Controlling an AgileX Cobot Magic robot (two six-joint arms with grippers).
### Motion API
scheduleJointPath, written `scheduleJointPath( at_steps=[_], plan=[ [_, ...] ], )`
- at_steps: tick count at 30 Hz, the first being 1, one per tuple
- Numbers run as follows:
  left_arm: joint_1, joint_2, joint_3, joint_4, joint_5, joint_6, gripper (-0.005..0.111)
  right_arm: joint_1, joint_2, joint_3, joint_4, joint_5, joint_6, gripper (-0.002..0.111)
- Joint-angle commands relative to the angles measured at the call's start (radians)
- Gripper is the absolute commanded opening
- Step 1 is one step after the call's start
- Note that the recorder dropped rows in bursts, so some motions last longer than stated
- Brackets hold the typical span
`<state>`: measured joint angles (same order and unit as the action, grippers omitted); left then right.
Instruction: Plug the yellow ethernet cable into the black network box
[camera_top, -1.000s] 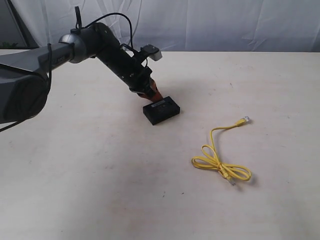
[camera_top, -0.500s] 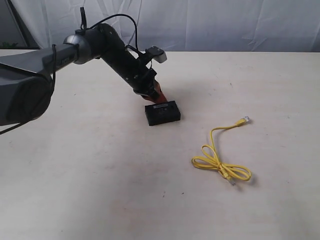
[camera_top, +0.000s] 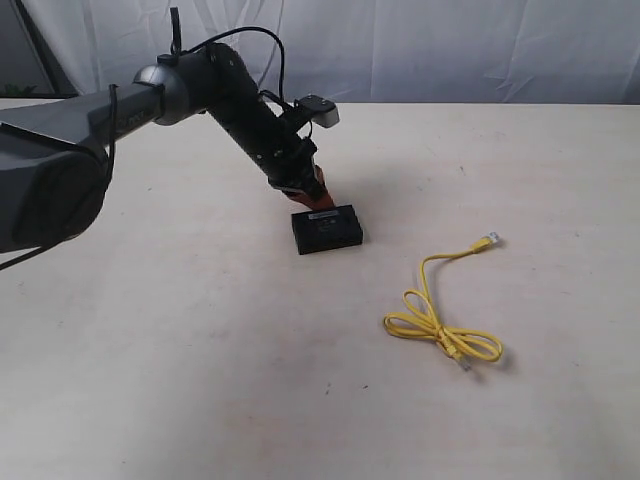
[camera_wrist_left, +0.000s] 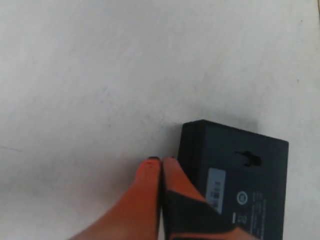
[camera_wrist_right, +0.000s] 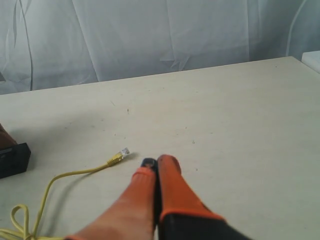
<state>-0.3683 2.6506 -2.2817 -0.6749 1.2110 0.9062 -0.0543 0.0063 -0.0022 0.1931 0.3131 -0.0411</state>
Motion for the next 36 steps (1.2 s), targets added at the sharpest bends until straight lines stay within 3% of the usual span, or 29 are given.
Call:
scheduleJointPath(
  at_steps=[1,14,36],
  plan=[
    [-0.013,-0.018,0.011,0.051,0.010,-0.044,0.000,-0.005,-0.006,0.002,0.000,-0.009,-0.003,-0.001],
    [-0.013,-0.084,0.152,0.026,0.010,0.017,0.000,-0.005,-0.006,0.002,0.000,-0.009,-0.003,-0.001],
    [0.025,-0.138,0.133,0.057,0.010,-0.089,0.000,-0.005,-0.006,0.002,0.000,-0.009,-0.003,-0.001]
  ],
)
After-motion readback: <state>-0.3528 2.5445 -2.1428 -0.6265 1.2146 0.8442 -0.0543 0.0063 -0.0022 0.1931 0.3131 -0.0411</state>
